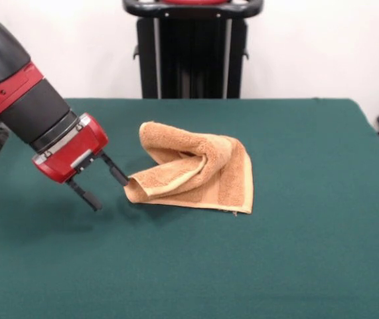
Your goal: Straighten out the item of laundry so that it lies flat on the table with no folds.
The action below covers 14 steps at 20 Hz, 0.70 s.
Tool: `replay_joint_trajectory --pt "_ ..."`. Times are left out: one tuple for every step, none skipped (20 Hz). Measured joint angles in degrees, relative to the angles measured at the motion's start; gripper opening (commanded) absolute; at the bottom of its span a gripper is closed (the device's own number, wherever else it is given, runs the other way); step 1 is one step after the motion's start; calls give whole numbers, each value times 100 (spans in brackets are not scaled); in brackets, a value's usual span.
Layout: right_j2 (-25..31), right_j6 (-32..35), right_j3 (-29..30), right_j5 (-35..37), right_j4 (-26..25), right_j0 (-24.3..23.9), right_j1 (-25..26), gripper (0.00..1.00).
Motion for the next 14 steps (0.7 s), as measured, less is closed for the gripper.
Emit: replay_joint_trajectory --pt "1 0 18 0 20 2 -2 100" --pt "1 0 35 0 37 5 -4 100" --pt "1 0 56 0 56 6 -7 100" --pt "1 0 77 0 75 6 -10 100" --pt "1 0 87 0 90 6 -14 100" --pt "1 0 95 0 108 6 -20 100" --pt "1 0 100 0 120 6 -24 100" --pt "0 0 105 -1 132 8 -28 100" --pt "1 0 110 -1 157 12 -37 100" --pt "0 0 113 0 173 18 -44 100" --pt "0 0 113 -1 188 30 -54 100" --pt "1 0 113 0 194 38 -61 100" --pt "0 0 114 0 202 53 -73 100" --pt "1 0 115 -1 205 63 -82 100"
